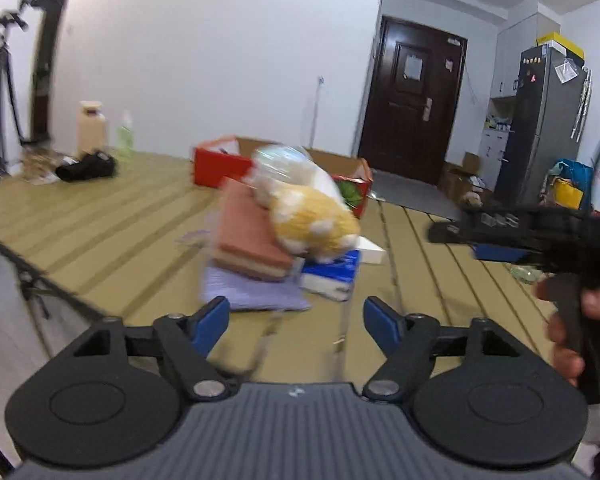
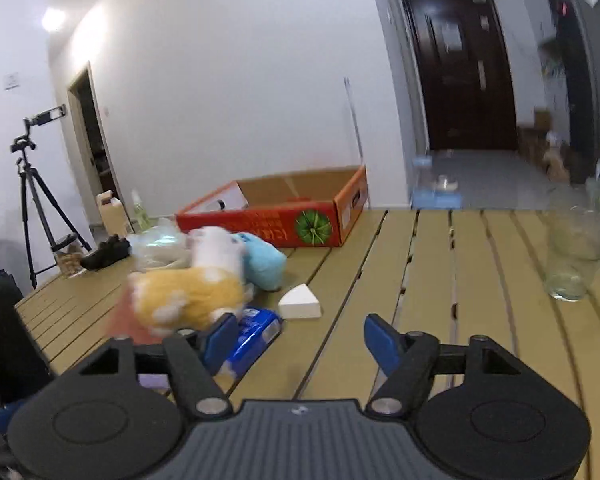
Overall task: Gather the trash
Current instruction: 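Move both grippers back to the table toward the blue tissue pack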
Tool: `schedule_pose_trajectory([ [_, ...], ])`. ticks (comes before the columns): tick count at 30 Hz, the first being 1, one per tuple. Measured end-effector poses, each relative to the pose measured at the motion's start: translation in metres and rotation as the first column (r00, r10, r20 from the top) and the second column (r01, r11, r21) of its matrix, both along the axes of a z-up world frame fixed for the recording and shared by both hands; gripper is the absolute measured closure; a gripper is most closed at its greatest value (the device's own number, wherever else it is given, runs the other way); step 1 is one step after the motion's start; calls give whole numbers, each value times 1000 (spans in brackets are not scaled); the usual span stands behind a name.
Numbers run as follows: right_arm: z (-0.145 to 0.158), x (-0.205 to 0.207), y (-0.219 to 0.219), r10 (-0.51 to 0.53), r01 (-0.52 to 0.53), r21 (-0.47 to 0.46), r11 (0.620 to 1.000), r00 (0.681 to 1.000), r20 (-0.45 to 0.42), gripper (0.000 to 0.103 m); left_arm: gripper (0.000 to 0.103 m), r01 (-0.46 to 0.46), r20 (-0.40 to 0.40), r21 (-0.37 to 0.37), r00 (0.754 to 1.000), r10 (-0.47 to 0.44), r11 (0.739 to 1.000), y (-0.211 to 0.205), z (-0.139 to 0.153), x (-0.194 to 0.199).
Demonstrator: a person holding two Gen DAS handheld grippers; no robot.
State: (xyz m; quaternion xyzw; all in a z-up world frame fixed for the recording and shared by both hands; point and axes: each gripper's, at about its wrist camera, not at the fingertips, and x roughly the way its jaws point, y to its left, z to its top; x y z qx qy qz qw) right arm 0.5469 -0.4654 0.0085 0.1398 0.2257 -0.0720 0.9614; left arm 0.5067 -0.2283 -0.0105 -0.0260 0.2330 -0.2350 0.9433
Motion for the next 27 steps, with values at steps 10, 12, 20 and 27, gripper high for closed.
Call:
schedule_pose_trajectory([
  [10, -44, 95, -43, 100, -80, 212, 974, 992, -82, 72, 45, -9, -99, 61, 995, 15, 998, -73, -24, 66],
  [12, -52, 105, -38, 147, -120, 230, 966, 983, -106, 76, 55, -17, -120, 58, 992, 24, 998, -77, -28, 76],
  [20, -61, 109, -39, 245, -213, 343, 915, 968, -54, 77, 69, -18, -181, -25, 983, 13, 1000, -56, -33, 93],
  [27, -65, 111, -25, 257, -235, 348, 907, 966, -17, 69, 69, -80, -191, -43, 979, 70, 996, -35, -33, 99],
])
